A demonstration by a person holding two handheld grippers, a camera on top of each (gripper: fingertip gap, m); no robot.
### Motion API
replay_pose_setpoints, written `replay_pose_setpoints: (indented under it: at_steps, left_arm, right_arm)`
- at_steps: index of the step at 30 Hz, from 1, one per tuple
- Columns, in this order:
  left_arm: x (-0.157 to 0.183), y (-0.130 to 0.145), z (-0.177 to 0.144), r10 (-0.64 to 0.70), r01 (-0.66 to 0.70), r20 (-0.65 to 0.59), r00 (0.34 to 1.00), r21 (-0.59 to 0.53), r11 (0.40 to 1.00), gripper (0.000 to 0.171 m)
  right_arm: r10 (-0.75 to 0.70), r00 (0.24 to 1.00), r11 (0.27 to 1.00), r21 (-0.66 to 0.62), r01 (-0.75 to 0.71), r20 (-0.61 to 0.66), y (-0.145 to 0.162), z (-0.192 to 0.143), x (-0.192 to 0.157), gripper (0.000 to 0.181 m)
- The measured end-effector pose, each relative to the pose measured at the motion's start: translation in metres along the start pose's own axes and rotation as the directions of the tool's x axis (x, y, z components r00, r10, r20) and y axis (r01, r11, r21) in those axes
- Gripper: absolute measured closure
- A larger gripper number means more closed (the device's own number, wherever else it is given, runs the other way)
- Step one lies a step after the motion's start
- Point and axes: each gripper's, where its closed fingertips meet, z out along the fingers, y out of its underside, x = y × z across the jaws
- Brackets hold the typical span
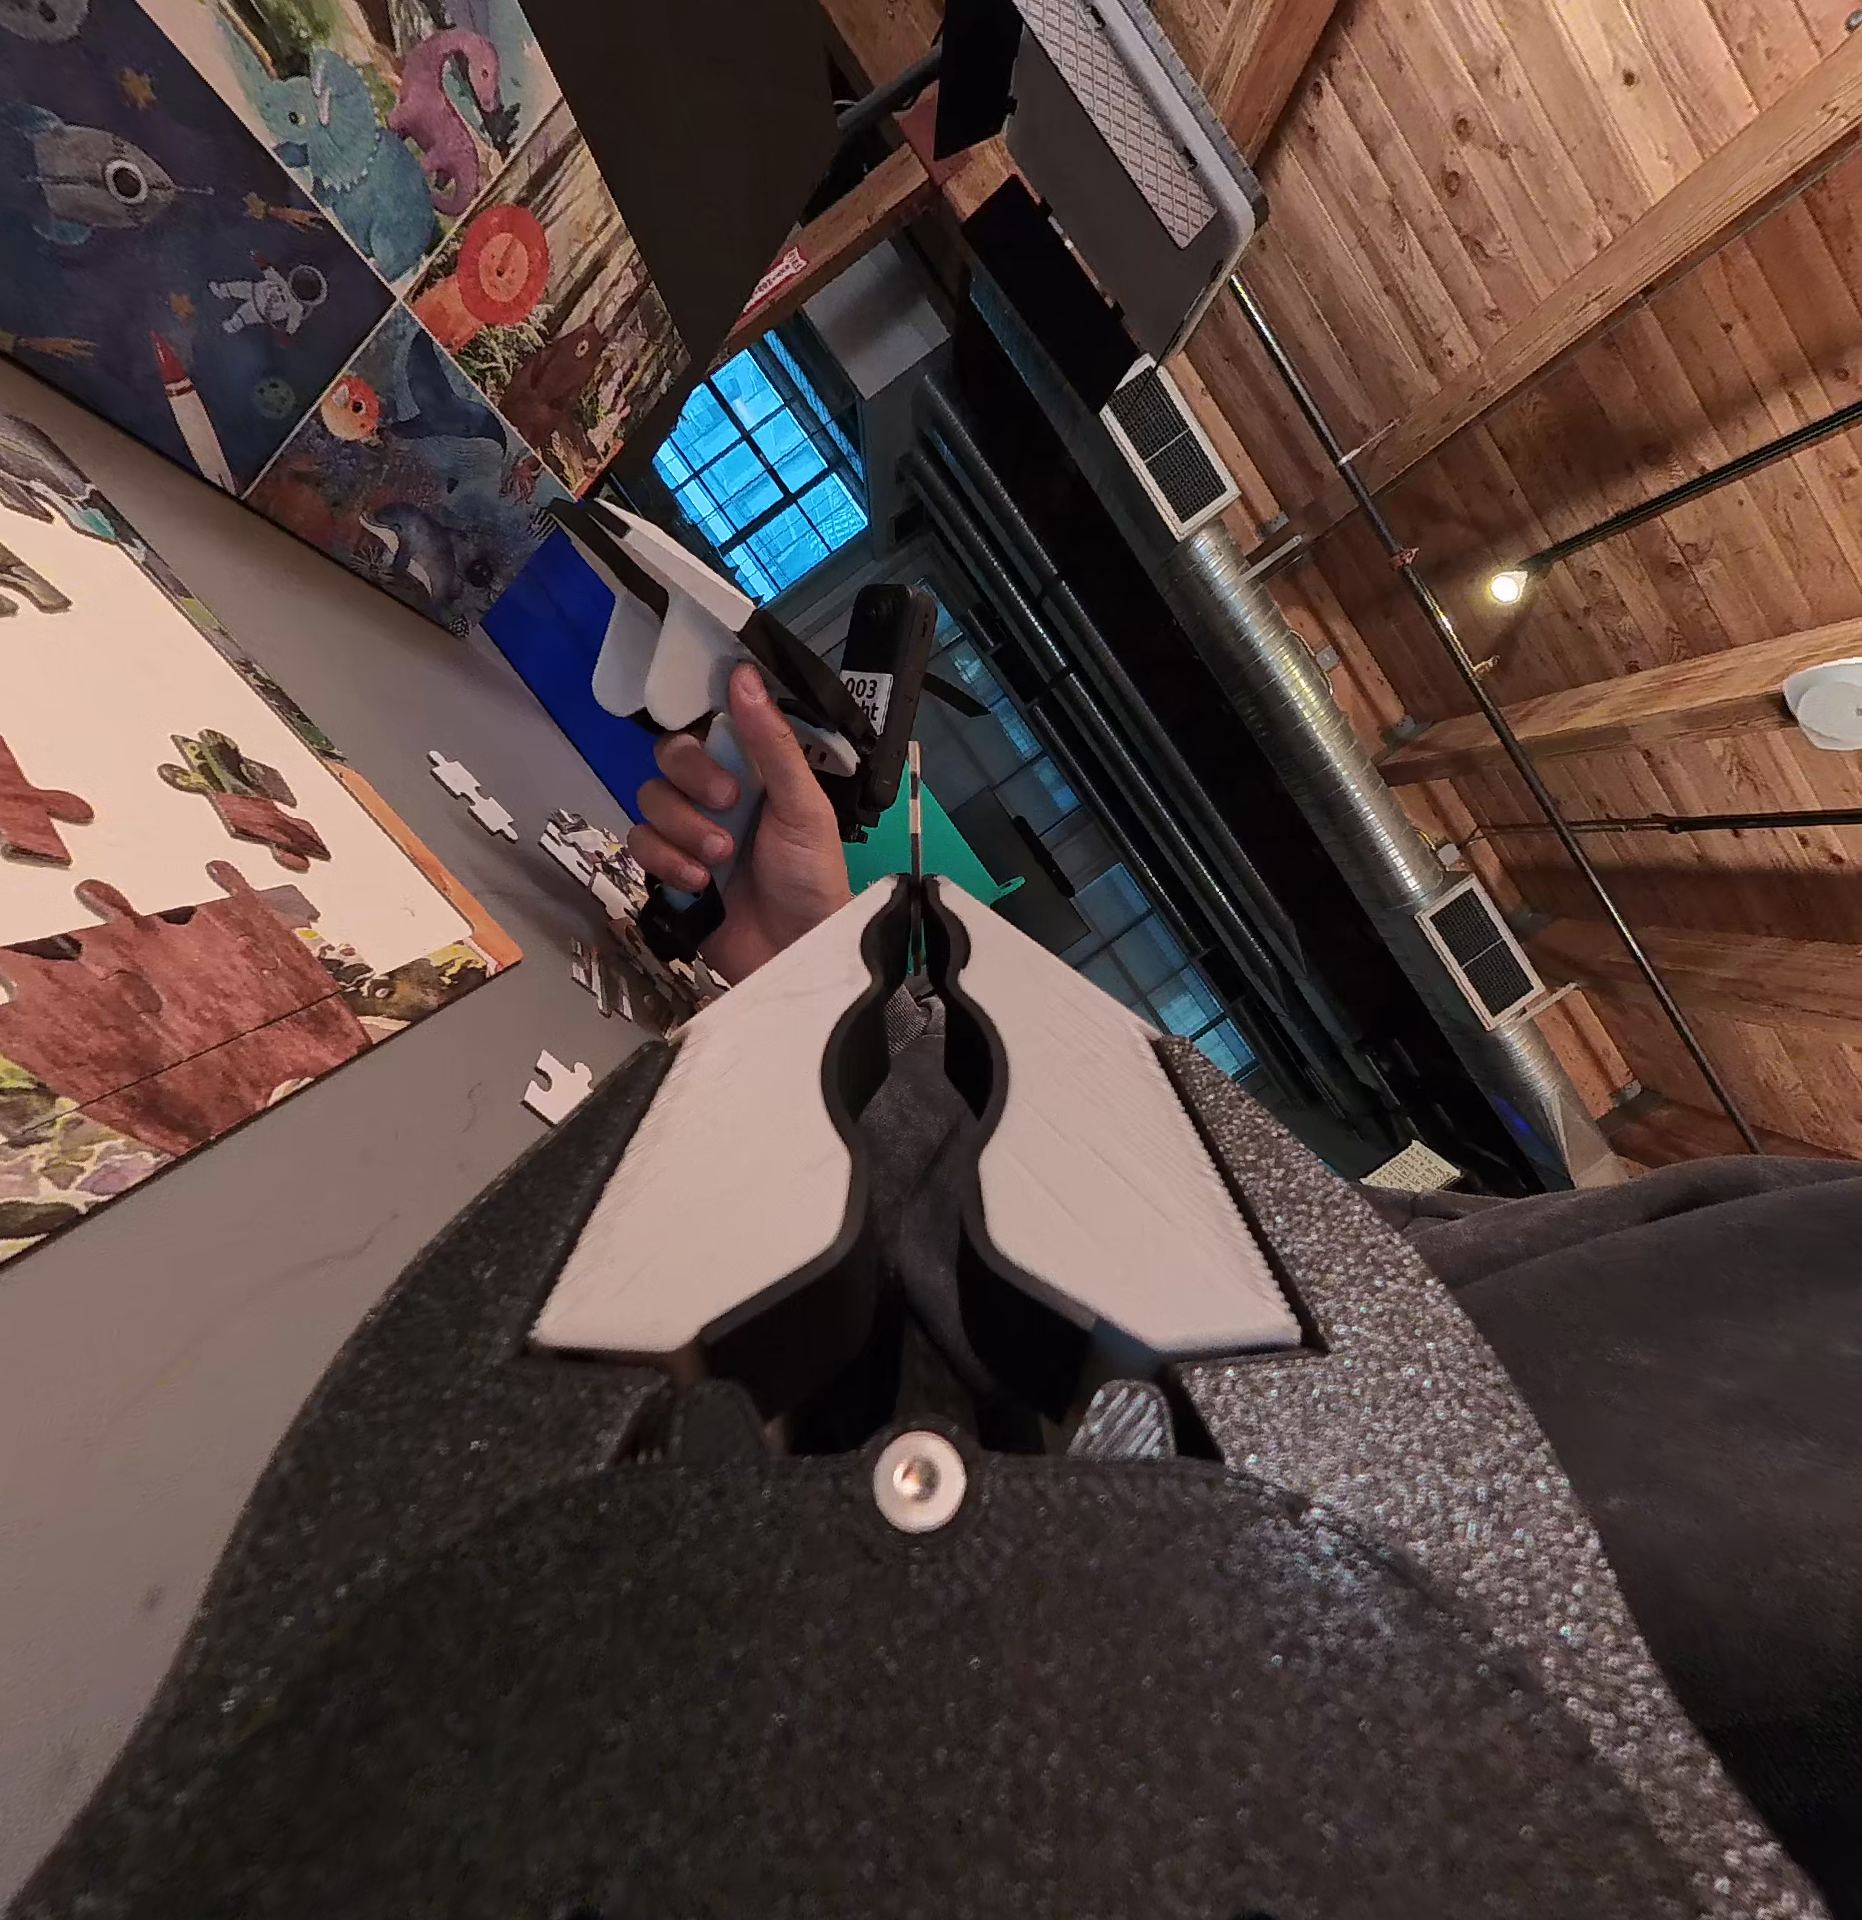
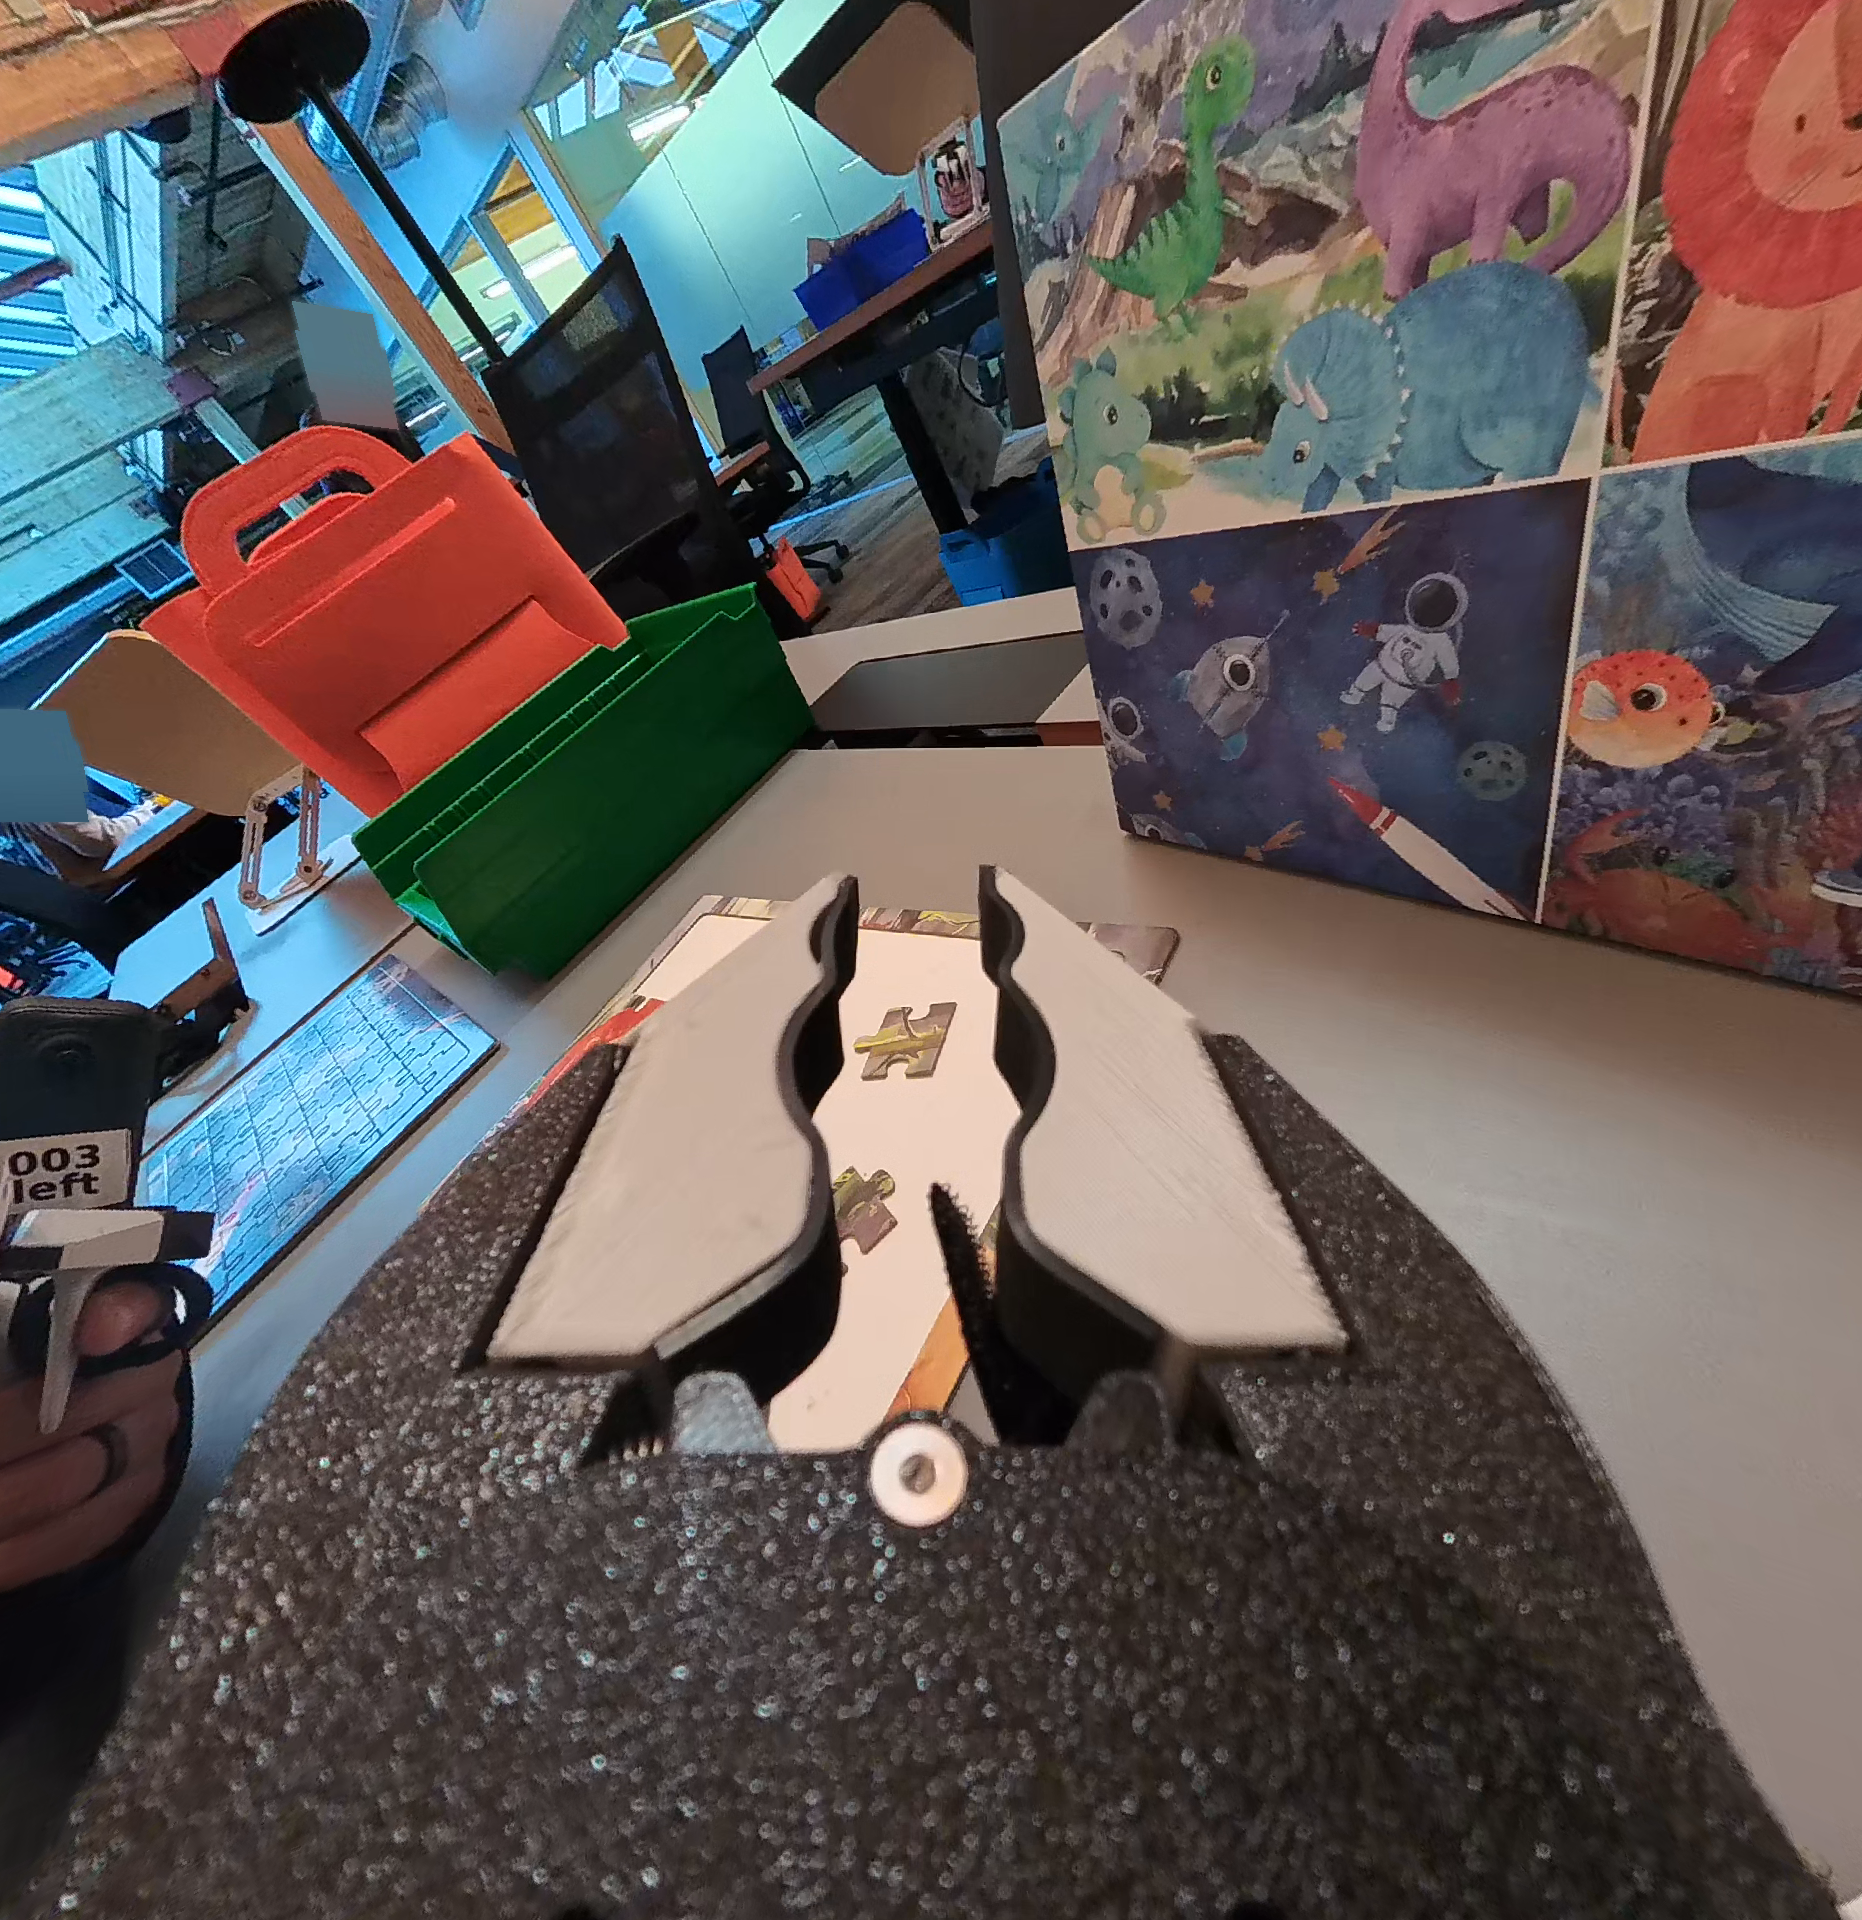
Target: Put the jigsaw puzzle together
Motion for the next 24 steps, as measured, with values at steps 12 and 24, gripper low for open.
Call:
replay_pose_setpoints:
  at_steps: [12,24]
  left_arm:
    - [0.0,0.0,0.0,-0.001,0.001,-0.001,1.0,0.001,1.0,0.171]
    - [-0.008,-0.012,-0.008,0.002,-0.005,0.048,0.999,0.069,0.998,0.171]
  right_arm:
    - [-0.008,1.0,1.0,-0.011,0.008,-0.002,0.003,0.002,-0.001,0.158]
    - [-0.242,0.97,0.965,-0.098,0.244,0.034,0.015,0.013,-0.043,0.157]
